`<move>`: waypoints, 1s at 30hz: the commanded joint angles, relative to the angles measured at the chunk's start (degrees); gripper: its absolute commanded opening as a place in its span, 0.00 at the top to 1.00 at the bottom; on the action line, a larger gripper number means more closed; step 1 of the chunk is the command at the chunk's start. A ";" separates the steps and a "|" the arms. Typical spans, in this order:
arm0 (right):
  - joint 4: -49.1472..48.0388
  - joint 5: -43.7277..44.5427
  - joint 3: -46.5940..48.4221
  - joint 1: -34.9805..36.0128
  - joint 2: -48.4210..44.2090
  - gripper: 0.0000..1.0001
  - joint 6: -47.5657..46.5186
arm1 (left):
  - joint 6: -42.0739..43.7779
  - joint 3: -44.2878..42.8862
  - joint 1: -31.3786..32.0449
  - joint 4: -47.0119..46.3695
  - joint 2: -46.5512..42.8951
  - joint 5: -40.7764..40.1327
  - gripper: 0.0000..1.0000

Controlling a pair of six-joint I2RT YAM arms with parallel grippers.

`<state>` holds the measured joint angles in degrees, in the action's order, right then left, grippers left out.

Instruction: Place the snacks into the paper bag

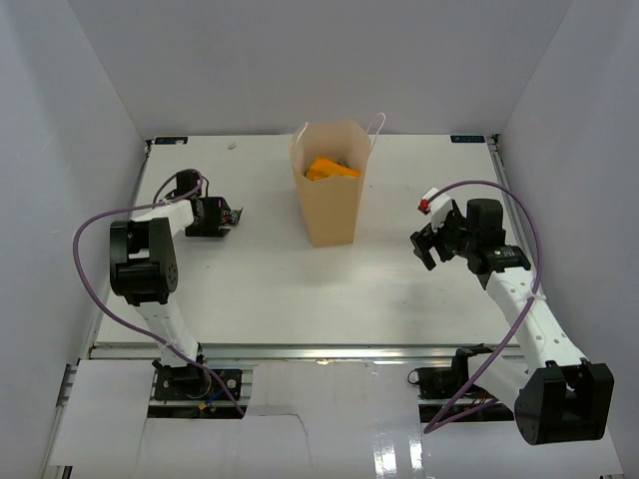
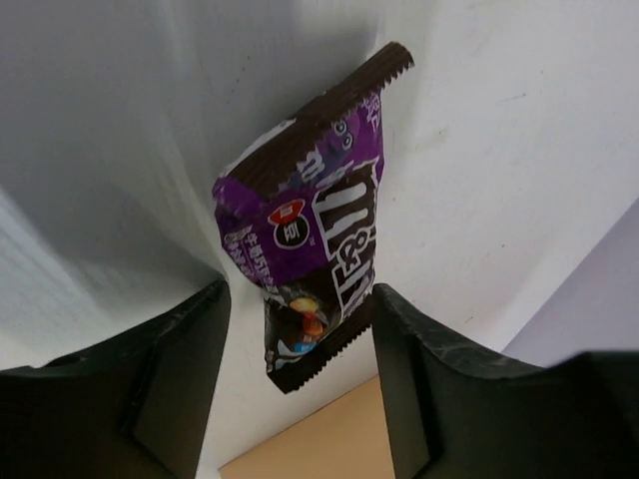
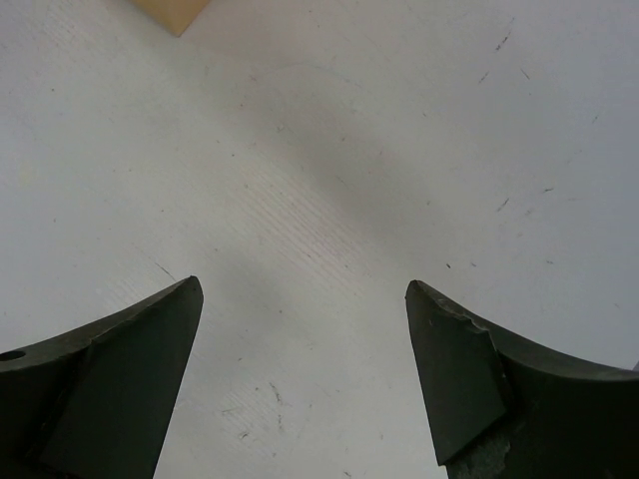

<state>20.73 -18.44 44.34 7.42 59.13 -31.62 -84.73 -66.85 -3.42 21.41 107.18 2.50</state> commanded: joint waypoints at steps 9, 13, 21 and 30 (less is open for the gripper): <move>1.68 -4.41 1.01 -2.67 -1.48 0.12 1.12 | 2.02 -5.22 -1.33 2.85 3.83 0.31 0.57; 3.17 -8.44 2.94 -3.29 -1.21 0.12 0.77 | 5.79 -4.78 -1.68 1.09 2.78 1.63 0.68; 7.22 -19.96 5.94 -3.99 -2.53 0.10 -5.21 | 26.50 -3.04 -1.59 -7.58 -9.07 7.77 0.80; 7.22 -22.87 7.43 -4.61 -0.34 0.10 -4.42 | 40.16 3.92 0.60 -24.10 -28.59 26.65 0.81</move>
<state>27.35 -38.59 48.90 3.20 58.37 -35.75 -51.40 -64.10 -4.21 6.92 83.59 19.59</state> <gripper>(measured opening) 0.901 0.207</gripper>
